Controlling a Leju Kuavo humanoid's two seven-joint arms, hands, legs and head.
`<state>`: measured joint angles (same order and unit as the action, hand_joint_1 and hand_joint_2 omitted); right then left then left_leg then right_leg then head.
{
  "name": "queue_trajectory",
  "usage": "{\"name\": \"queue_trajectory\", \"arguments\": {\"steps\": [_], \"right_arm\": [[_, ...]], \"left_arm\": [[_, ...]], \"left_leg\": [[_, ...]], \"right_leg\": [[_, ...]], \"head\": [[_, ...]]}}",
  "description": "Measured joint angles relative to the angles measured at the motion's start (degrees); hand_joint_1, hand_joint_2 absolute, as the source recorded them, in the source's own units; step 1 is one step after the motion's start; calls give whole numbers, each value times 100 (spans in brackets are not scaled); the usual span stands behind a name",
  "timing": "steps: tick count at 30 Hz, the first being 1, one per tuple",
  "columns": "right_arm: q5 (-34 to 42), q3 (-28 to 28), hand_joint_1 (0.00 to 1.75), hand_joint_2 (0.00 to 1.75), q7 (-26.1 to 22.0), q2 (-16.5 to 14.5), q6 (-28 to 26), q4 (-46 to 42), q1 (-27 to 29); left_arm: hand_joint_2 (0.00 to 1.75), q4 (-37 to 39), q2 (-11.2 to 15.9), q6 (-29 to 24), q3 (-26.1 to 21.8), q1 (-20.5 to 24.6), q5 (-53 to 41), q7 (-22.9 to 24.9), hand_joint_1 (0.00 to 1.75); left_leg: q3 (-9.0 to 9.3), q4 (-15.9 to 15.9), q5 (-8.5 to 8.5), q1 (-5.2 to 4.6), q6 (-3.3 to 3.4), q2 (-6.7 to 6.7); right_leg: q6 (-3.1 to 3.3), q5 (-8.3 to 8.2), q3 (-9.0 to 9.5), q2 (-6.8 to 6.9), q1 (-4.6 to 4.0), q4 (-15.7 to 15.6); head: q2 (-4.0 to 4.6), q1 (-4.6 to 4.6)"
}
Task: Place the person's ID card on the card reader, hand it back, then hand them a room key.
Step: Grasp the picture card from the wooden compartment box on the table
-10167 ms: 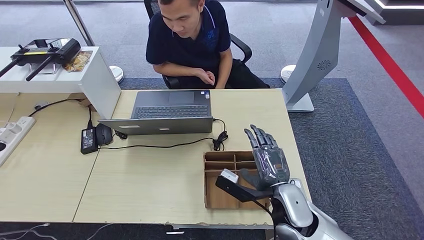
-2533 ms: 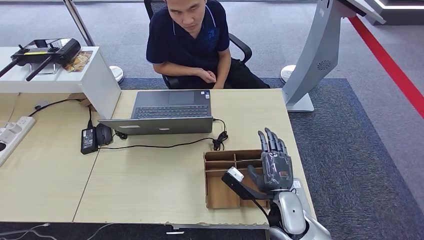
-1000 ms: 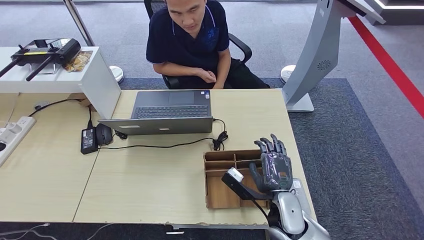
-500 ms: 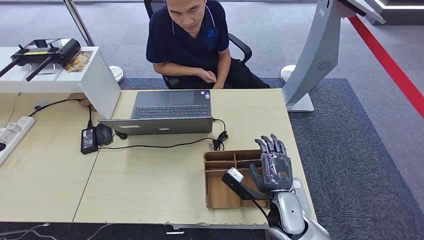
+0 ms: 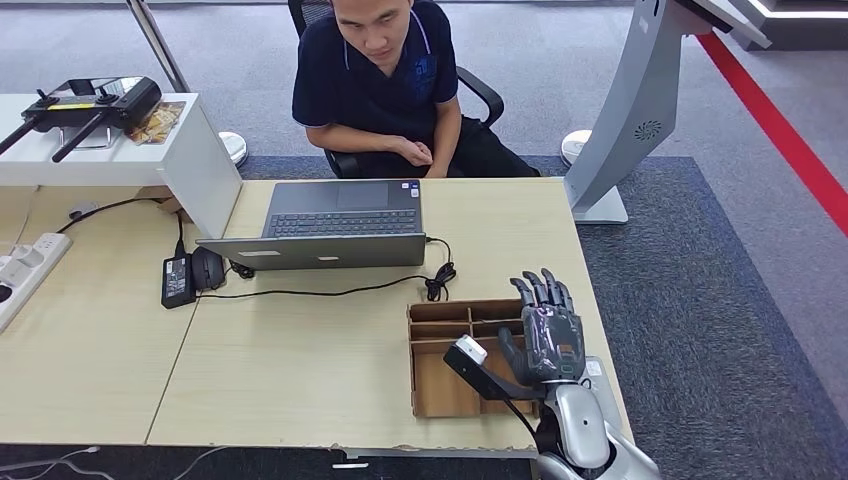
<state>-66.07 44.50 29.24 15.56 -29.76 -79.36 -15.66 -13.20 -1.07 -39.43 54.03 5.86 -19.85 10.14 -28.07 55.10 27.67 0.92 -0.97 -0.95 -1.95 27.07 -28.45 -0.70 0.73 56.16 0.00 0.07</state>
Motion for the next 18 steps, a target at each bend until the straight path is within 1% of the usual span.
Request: {"name": "queue_trajectory", "arguments": {"steps": [12,15,18], "right_arm": [[40,2,48,175,-31,-33,-14,117,-1],[55,2,51,175,-38,-48,-18,142,-4],[81,2,61,175,-39,-54,-43,173,-6]], "left_arm": [[175,0,-4,0,0,14,-2,0,0],[175,0,-4,49,0,16,39,-8,0],[175,-1,-3,260,-5,18,238,-70,0]], "left_leg": [[0,0,0,0,0,0],[0,0,0,0,0,0],[0,0,0,0,0,0]], "right_leg": [[0,0,0,0,0,0],[0,0,0,0,0,0],[0,0,0,0,0,0]], "head": [[1,0],[0,0],[0,0]]}}
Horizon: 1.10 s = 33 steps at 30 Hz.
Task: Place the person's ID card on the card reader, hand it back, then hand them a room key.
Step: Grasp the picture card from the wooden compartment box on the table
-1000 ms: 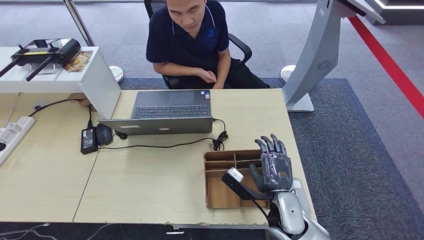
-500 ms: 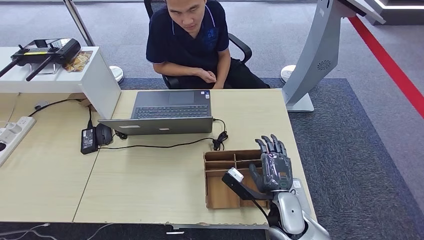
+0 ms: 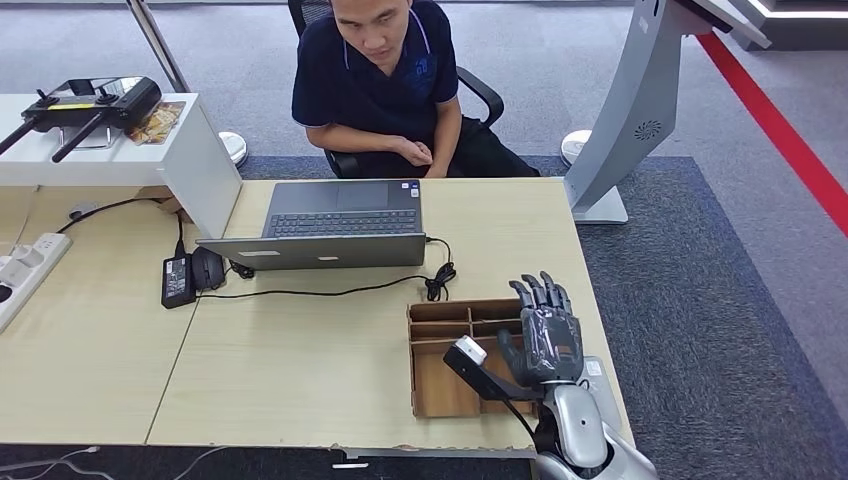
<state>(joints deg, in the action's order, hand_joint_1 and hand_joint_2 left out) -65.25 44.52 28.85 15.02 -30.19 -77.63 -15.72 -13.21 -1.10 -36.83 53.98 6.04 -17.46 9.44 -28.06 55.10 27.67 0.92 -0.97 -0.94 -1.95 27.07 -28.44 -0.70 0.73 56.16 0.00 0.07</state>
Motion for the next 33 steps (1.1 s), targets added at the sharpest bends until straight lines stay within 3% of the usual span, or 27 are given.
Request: {"name": "queue_trajectory", "arguments": {"steps": [1,4,5,15,17,20,22,33], "right_arm": [[6,0,72,175,1,0,-10,10,1],[12,-3,155,175,4,7,-22,23,14],[10,-5,175,175,4,11,-23,23,20],[-41,-60,175,175,-107,90,-59,13,118],[-22,-59,175,175,-122,98,-51,13,116],[-18,-53,175,175,-73,87,-47,13,112],[-40,-50,175,175,-42,79,-70,13,114],[-197,-52,175,175,-13,54,-401,13,115]], "left_arm": [[175,-1,2,127,-14,-1,121,-49,0],[175,1,20,631,-130,-6,595,-234,0],[175,1,33,790,-180,-5,740,-286,0],[175,8,345,2520,-866,-21,2082,-464,0],[175,7,342,1967,-853,-20,1426,-309,0],[175,3,186,257,-590,7,50,-3,0],[175,-7,97,-226,-470,41,-193,69,0],[175,-21,-5,-229,-137,39,-166,66,0]], "left_leg": [[0,0,0,0,0,0],[0,0,0,0,0,0],[1,0,0,0,0,0],[4,0,0,0,0,0],[5,0,0,-1,0,1],[5,0,-1,-6,0,0],[7,0,0,-7,1,3],[9,3,0,0,1,3]], "right_leg": [[0,0,0,0,0,0],[0,0,0,0,0,0],[0,0,0,0,0,0],[0,0,1,-2,-1,0],[0,0,2,-1,0,0],[-1,-1,6,0,1,0],[-2,-1,10,-2,1,0],[-3,-2,9,-3,0,0]], "head": [[0,0],[0,0],[0,0],[0,2],[0,1],[0,1],[0,-1],[0,1]]}}
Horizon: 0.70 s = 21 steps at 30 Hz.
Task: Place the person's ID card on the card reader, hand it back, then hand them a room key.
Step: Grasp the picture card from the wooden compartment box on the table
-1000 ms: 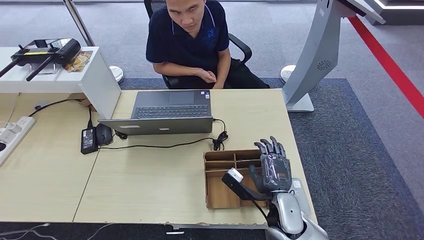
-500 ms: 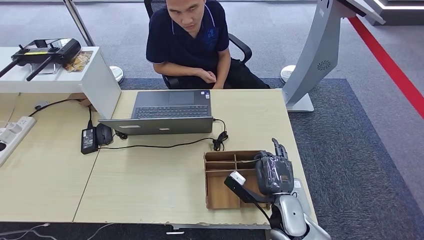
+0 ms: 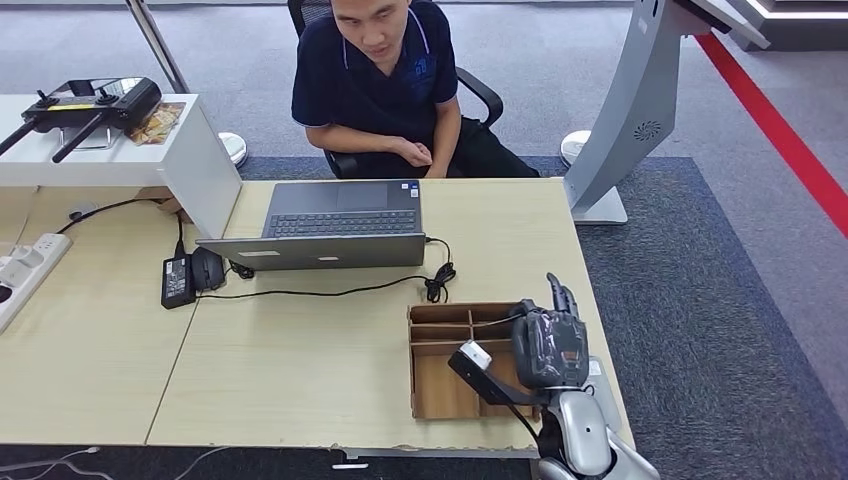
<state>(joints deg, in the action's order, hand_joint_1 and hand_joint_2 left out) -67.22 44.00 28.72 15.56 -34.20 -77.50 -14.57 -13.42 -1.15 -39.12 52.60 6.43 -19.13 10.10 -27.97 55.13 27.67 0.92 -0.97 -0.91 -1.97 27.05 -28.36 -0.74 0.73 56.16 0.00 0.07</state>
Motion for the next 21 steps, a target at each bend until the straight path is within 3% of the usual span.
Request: {"name": "queue_trajectory", "arguments": {"steps": [13,21], "right_arm": [[-115,-153,175,175,16,2,-474,-135,-4],[-316,-625,175,175,-243,-14,-548,-621,84]], "left_arm": [[175,0,-14,-3,62,-1,20,-2,0],[175,0,-18,-9,89,-6,36,-2,0]], "left_leg": [[0,1,0,-1,0,0],[0,1,0,-1,0,0]], "right_leg": [[0,0,1,0,1,0],[0,0,0,0,1,0]], "head": [[0,-1],[0,0]]}}
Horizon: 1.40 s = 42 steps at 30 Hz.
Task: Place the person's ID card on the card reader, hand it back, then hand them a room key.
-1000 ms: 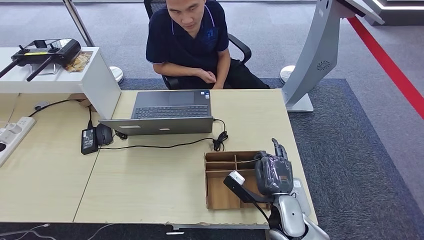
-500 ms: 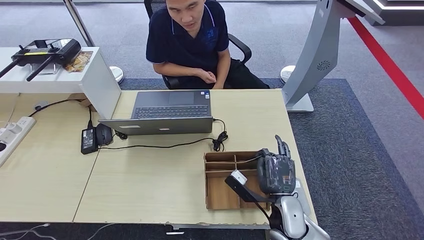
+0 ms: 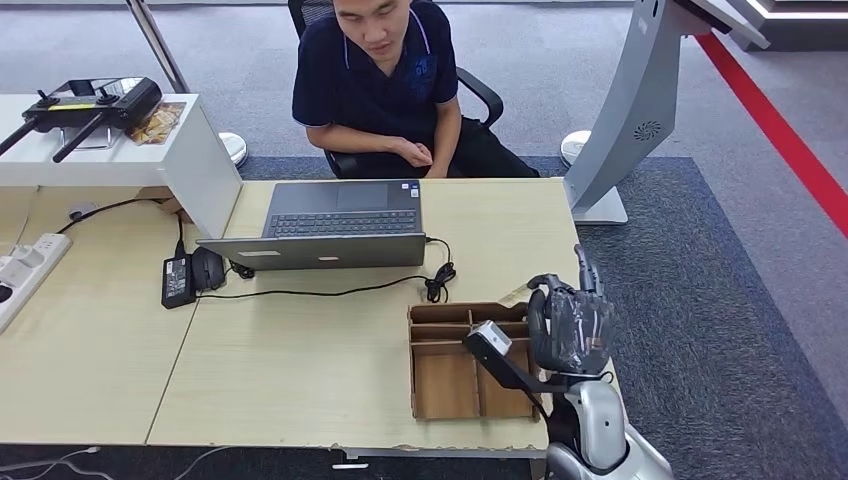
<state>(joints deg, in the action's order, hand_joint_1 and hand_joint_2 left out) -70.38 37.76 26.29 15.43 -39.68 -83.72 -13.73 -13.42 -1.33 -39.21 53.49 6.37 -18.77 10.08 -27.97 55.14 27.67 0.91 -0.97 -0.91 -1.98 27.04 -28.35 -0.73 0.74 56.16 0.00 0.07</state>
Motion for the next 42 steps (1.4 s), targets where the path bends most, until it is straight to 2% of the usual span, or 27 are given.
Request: {"name": "queue_trajectory", "arguments": {"steps": [17,42], "right_arm": [[-154,-779,175,175,-212,-61,-2,-765,191],[-63,-945,175,175,-608,-474,-2,-850,277]], "left_arm": [[175,0,-15,-10,71,-5,-12,-1,0],[175,0,-26,-17,100,-30,-16,9,0]], "left_leg": [[-1,0,0,0,0,0],[-1,0,0,0,0,0]], "right_leg": [[0,0,0,0,0,0],[0,0,0,0,0,0]], "head": [[0,0],[1,-1]]}}
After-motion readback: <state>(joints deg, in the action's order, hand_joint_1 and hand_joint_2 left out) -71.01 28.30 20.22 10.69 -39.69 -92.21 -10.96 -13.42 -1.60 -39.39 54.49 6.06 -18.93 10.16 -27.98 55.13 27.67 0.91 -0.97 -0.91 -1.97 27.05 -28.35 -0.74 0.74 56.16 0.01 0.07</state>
